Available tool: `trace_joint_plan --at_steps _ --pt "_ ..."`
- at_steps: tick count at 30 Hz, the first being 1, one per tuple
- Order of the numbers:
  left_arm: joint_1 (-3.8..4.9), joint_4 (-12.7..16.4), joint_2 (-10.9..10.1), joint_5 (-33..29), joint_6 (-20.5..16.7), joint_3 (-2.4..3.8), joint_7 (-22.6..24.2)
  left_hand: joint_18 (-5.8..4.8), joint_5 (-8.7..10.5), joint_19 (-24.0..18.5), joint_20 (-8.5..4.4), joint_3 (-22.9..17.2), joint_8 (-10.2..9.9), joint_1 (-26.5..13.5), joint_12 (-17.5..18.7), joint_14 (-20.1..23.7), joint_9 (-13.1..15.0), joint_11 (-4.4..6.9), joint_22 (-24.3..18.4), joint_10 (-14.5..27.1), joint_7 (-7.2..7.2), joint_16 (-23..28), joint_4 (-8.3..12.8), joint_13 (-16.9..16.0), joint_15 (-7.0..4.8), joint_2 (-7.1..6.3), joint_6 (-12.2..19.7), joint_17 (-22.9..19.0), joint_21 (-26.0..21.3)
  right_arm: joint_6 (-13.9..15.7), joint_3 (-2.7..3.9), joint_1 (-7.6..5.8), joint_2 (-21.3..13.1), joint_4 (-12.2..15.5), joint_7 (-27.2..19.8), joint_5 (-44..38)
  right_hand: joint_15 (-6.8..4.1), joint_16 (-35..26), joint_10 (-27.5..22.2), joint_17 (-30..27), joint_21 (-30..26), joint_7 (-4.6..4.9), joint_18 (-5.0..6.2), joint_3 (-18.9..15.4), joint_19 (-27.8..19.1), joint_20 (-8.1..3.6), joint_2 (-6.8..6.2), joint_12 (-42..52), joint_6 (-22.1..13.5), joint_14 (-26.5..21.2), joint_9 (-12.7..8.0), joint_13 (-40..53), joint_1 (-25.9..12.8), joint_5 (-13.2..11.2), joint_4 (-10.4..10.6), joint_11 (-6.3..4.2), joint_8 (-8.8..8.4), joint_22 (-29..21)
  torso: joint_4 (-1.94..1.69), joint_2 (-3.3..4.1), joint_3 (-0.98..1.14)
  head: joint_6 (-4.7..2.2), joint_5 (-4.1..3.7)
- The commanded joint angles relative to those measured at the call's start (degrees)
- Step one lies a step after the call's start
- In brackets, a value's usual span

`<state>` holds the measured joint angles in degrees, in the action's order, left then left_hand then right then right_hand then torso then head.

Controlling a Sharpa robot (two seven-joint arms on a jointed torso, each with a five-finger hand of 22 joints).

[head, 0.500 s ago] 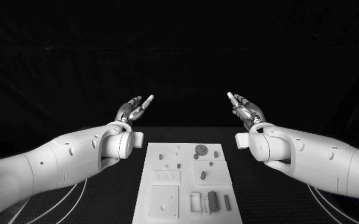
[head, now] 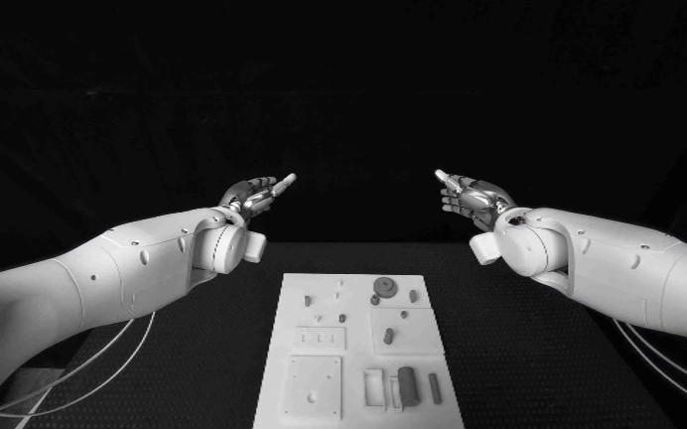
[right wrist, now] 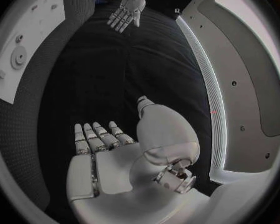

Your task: Assemble the parts on the task board

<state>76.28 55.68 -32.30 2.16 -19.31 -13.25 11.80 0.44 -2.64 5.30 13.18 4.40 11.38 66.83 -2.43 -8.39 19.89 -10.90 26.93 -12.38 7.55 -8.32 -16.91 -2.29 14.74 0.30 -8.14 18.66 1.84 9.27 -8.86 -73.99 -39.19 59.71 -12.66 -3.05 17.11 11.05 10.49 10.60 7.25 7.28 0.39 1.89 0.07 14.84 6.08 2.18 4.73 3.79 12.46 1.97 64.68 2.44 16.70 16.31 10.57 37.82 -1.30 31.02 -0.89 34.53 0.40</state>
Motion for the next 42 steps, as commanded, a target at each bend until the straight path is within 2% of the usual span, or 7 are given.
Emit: trace_joint_plan --at_steps 1,4,9,18,26,29,42 --pt "0.06 -0.1 0.0 1.5 3.9 -0.01 -1.0 -0.25 -0.34 1.5 -0.52 0.6 2.7 1.4 -1.3 -3.4 3.7 -0.62 3.4 -4.6 1.92 -2.7 0.1 -0.9 0.85 0.03 -3.0 4.6 0.7 -3.4 -0.1 -0.24 0.5 -1.7 1.1 -6.9 -0.03 3.6 3.8 3.1 2.0 9.16 1.51 -0.8 1.6 -0.38 -0.33 1.1 2.1 2.7 2.6 0.7 1.9 0.3 -0.1 0.12 2.6 8.5 -0.05 0.03 -0.05 0.34 -0.15" --pt "0.06 -0.1 -0.1 2.4 3.9 -0.02 -0.7 0.54 -0.32 5.5 -1.3 1.2 9.2 4.7 -5.5 -12.5 11.9 -1.74 11.4 -18.4 4.28 -9.1 0.2 -3.4 1.0 -0.04 -11.4 13.8 1.9 -2.5 -0.1 -0.24 0.6 -2.2 0.8 -10.1 -0.02 8.3 9.9 7.0 3.8 9.17 2.43 -1.7 3.4 -0.7 -1.27 2.8 5.3 7.1 5.9 1.7 4.9 0.4 -0.4 0.1 6.1 16.2 -0.06 0.04 -0.07 0.21 -0.13" --pt "0.06 -0.3 -0.1 4.0 4.5 -0.04 -0.8 2.55 -0.72 17.7 -2.77 1.3 11.2 11.1 -8.5 -22.1 11.7 -1.55 26.7 -27.4 5.43 -12.8 0.0 -5.0 -0.04 -0.59 -18.8 14.7 5.1 -1.0 -0.1 -0.24 0.9 -3.0 1.1 -17.6 -0.22 14.5 22.3 11.6 7.7 9.06 4.24 -3.0 8.5 -1.13 -3.68 6.3 12.7 15.3 11.9 3.6 10.0 0.4 -0.4 -0.07 12.64 32.1 -0.06 0.06 -0.13 0.17 -0.07" --pt "0.06 0.3 -0.5 9.8 7.0 -0.04 -2.3 6.85 -0.47 38.8 -6.1 -4.6 12.6 19.9 -11.0 -42.0 9.2 0.96 21.3 -42.1 3.89 -18.0 0.2 -7.7 -7.43 -2.56 -31.7 17.1 6.8 -1.9 -0.1 -0.23 1.1 -3.5 3.9 -31.4 -2.82 18.1 34.2 12.3 9.5 7.55 10.09 -5.1 24.0 -1.62 -6.14 9.7 23.8 28.0 13.4 5.1 17.7 0.4 -0.1 -2.55 16.01 33.1 -0.04 0.05 -0.19 0.4 0.03" --pt "0.07 0.9 -1.1 12.3 9.2 -0.02 -2.6 6.5 -0.36 43.5 -7.02 -12.7 12.9 32.6 -10.5 -45.5 8.9 3.05 17.4 -48.3 2.35 -17.9 0.6 -9.4 -8.78 -2.51 -37.1 19.6 4.5 -4.4 -0.1 -0.22 1.2 -2.6 5.7 -50.5 -6.87 20.7 47.1 13.4 9.4 4.49 14.16 -3.9 35.7 -1.23 -7.1 13.4 34.8 39.0 15.0 7.6 27.6 0.5 -0.2 -7.36 18.78 29.0 0.05 0.06 -0.17 -0.01 0.17" --pt "0.07 1.4 -1.5 13.3 11.5 -0.02 -3.2 6.71 -0.27 46.3 -7.76 -11.9 13.3 31.3 -10.6 -47.9 9.1 3.79 17.2 -50.4 2.06 -19.0 0.3 -10.1 -9.83 -2.67 -38.9 20.9 5.2 -4.5 -0.1 -0.22 1.3 -2.0 6.0 -54.9 -8.43 20.4 50.8 13.3 9.1 3.27 14.61 -2.4 40.2 -1.69 -7.36 13.0 38.1 43.0 15.1 7.9 29.2 6.2 0.0 -8.68 18.18 27.3 0.03 0.02 -0.15 0.18 0.14" --pt "0.06 8.6 -5.6 24.1 10.8 -0.06 -1.9 5.45 -0.27 50.0 -10.18 -4.1 11.5 22.9 -7.4 -49.5 8.8 3.83 16.8 -51.6 1.72 -20.5 0.2 -11.4 -11.14 -4.17 -39.9 24.4 5.0 -2.1 -0.1 0.18 1.3 1.9 6.3 -69.3 -12.97 22.3 55.9 18.3 12.0 3.2 14.61 -1.4 51.4 -5.17 -9.16 10.1 40.7 54.4 15.6 11.9 28.9 5.5 -0.2 -10.22 12.85 27.7 0.23 0.24 -0.15 1.96 0.22"
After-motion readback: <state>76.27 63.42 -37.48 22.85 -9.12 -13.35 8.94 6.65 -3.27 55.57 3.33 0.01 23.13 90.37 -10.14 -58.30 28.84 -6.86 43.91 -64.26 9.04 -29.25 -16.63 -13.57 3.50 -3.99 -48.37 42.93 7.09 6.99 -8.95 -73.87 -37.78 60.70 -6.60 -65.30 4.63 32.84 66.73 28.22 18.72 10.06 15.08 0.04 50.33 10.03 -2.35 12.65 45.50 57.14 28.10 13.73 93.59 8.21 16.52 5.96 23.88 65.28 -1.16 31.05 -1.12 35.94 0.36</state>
